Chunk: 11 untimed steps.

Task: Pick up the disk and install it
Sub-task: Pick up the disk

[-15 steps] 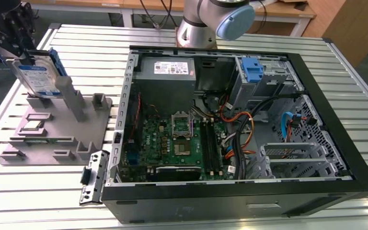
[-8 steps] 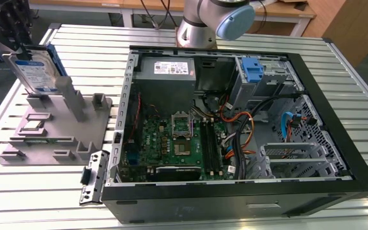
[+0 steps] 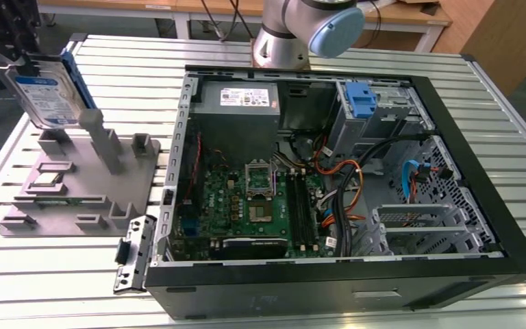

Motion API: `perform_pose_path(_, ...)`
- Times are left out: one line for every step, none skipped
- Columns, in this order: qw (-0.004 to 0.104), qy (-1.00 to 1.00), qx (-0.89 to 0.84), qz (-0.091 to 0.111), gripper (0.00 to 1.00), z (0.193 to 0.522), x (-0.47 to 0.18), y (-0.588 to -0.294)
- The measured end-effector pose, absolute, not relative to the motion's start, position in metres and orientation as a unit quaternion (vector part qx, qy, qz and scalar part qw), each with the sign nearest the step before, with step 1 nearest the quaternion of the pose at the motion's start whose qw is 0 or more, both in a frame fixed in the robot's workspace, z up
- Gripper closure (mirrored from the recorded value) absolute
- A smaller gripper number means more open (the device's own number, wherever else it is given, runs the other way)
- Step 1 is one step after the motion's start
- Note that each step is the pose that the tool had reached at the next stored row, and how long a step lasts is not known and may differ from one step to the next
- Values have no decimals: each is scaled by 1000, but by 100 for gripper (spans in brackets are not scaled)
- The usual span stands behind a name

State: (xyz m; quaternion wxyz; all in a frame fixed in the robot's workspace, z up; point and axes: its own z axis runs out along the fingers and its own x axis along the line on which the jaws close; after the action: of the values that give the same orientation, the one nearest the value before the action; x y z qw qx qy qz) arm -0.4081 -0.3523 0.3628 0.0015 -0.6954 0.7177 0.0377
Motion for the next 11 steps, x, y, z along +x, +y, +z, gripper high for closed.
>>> perform_pose_path(1,718,-695,38,65,365,-408,-352)
perform_pose_path(2,718,-695,38,65,367,-408,-352)
perform_pose_path(1,718,-695,38,65,369,-408,-352)
perform_pose_path(1,718,-695,38,65,371,-408,-352)
perform_pose_path(1,718,-695,38,65,373,-408,-352)
perform_pose_path(1,718,-695,38,65,375,-408,-352)
perform_pose_path(1,718,-695,38,65,377,-408,-352)
perform_pose_path(1,718,-695,38,65,379,-408,-352)
perform_pose_path(1,718,-695,38,65,380,-408,-352)
perform_pose_path(2,718,-695,38,65,381,-408,-352)
perform_pose_path(2,718,-695,38,65,381,-408,-352)
